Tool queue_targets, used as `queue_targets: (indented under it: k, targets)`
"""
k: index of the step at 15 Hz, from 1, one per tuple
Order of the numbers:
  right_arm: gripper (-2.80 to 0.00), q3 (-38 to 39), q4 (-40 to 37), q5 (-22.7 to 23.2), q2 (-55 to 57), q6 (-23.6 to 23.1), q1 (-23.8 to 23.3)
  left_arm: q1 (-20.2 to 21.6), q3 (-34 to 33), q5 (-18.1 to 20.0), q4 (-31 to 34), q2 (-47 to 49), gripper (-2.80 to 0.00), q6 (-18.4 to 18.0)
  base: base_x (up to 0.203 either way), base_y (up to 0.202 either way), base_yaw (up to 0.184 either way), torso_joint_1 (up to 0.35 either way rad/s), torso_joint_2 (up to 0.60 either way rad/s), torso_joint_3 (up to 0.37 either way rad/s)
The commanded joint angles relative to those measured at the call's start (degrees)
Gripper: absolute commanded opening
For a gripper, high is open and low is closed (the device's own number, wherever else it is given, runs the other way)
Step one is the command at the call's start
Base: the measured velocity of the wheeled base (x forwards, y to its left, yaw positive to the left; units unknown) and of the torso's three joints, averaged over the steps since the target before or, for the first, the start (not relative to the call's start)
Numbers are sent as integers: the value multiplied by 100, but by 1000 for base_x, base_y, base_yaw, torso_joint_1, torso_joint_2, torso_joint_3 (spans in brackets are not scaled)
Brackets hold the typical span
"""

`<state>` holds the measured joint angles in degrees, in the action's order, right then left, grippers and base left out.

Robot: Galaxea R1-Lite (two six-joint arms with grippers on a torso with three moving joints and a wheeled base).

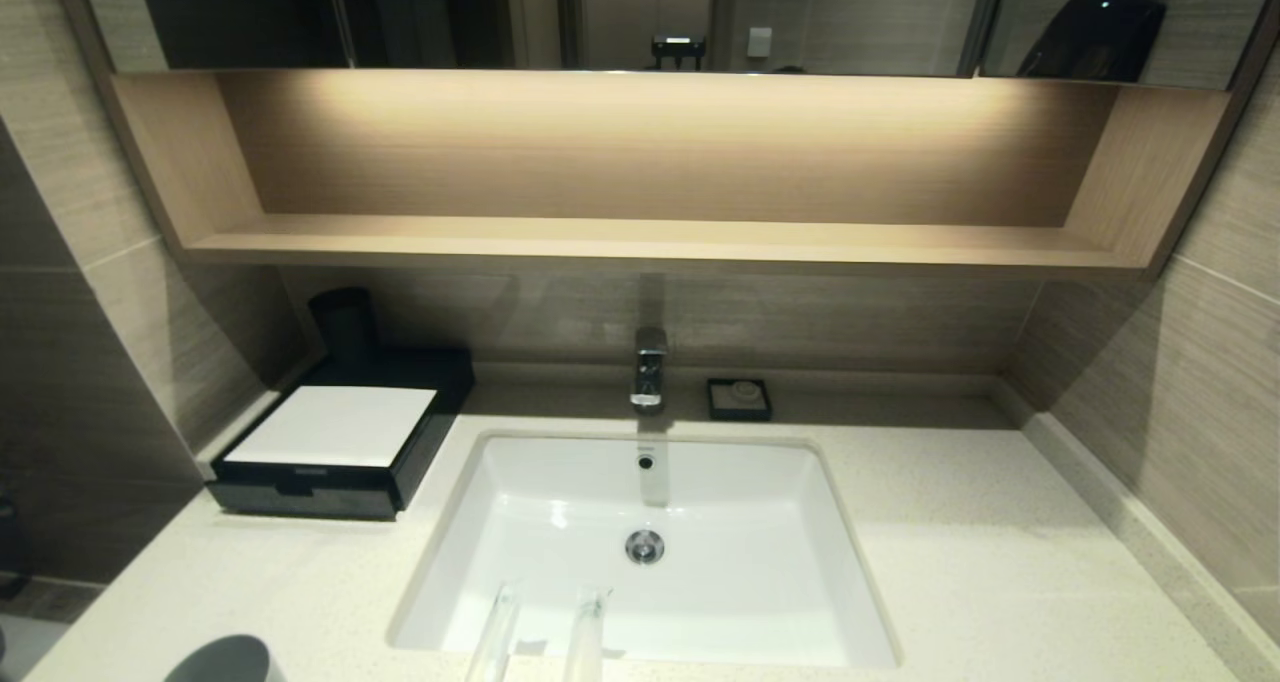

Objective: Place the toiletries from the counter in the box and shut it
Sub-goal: Pick up the cup

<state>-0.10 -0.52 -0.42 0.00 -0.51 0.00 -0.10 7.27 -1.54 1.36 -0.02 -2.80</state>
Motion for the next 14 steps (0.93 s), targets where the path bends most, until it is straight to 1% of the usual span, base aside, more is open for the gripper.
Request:
queue_targets:
  k: [1, 3, 5, 6, 9, 11, 12, 14]
  targets:
    - [-280, 1, 0, -2, -2, -2, 0, 1, 636, -10, 491, -4, -280, -8, 0, 0, 0, 0, 0, 0]
    - [-280, 1, 0, -2, -7, -2, 0, 1, 1151, 1, 841, -6, -280, -3, 0, 0, 0, 0, 0, 0]
    - [-280, 1, 0, 6, -9, -2, 6, 1, 1882, -18, 1349, 172, -280, 5, 0, 0, 0, 0, 0, 0]
    - [-280, 1, 0, -2, -9, -2, 0, 1, 2124, -51, 1421, 492, -280, 35, 0, 0, 0, 0, 0, 0]
    - [-280, 1, 0, 1, -6, -2, 0, 1, 2938, -334, 1600, 1825, -280, 183, 0, 0, 0, 0, 0, 0]
    - [-280, 1, 0, -2, -3, -2, 9, 2, 3175, -430, 1824, 2419, -280, 197, 0, 0, 0, 0, 0, 0]
    - [-280, 1, 0, -2, -8, -2, 0, 9, 3294, -453, 2070, 2712, -280, 189, 0, 0, 0, 0, 0, 0]
    - [-280, 1, 0, 3, -2, -2, 0, 16, 3679, -466, 2774, 3344, -280, 183, 0, 0, 0, 0, 0, 0]
